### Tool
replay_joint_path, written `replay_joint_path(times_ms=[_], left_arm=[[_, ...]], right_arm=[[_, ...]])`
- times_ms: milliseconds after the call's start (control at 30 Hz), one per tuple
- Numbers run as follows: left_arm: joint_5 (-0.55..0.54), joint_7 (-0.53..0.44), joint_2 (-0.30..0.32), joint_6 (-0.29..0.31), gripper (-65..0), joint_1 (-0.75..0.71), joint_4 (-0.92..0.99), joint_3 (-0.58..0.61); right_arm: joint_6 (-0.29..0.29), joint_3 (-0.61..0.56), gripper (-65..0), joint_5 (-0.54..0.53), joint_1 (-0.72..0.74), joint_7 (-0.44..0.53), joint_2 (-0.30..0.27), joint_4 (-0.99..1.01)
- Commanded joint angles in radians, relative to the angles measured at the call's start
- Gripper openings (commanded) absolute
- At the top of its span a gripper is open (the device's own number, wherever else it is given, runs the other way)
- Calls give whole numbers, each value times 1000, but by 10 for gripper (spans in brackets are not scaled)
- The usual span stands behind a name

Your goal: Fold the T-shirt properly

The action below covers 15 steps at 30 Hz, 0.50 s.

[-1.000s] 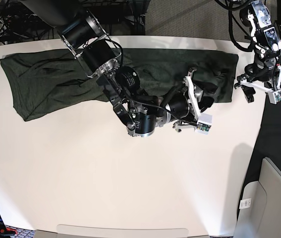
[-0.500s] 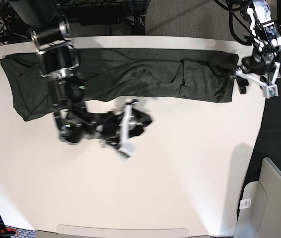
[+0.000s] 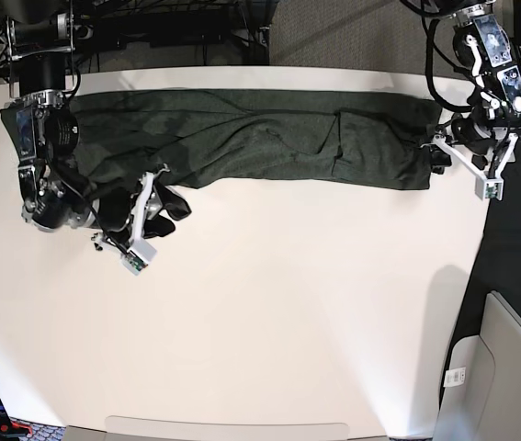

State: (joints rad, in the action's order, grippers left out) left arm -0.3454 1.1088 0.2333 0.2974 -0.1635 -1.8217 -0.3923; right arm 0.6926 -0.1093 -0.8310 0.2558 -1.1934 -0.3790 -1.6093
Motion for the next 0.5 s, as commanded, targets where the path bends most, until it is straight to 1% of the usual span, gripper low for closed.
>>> replay_joint_path(times_ms=[0, 100, 167, 300, 467], left_arm=[[-5, 0, 15, 4, -178, 18, -19, -4], [-14, 1, 15, 4, -178, 15, -23, -4], [-57, 3, 15, 4, -178, 14, -23, -4], [-114, 57, 16, 4, -178, 12, -19, -6], [-117, 72, 15, 4, -178, 11, -14, -3]], right_arm=[[6, 23, -400, -18, 10, 20, -24, -26], [6, 46, -400, -18, -3, 20, -33, -32], [6, 61, -400, -17, -11, 20, -33, -32], [6, 69, -400, -17, -13, 20, -33, -32], [6, 69, -400, -15, -13, 20, -33, -32]])
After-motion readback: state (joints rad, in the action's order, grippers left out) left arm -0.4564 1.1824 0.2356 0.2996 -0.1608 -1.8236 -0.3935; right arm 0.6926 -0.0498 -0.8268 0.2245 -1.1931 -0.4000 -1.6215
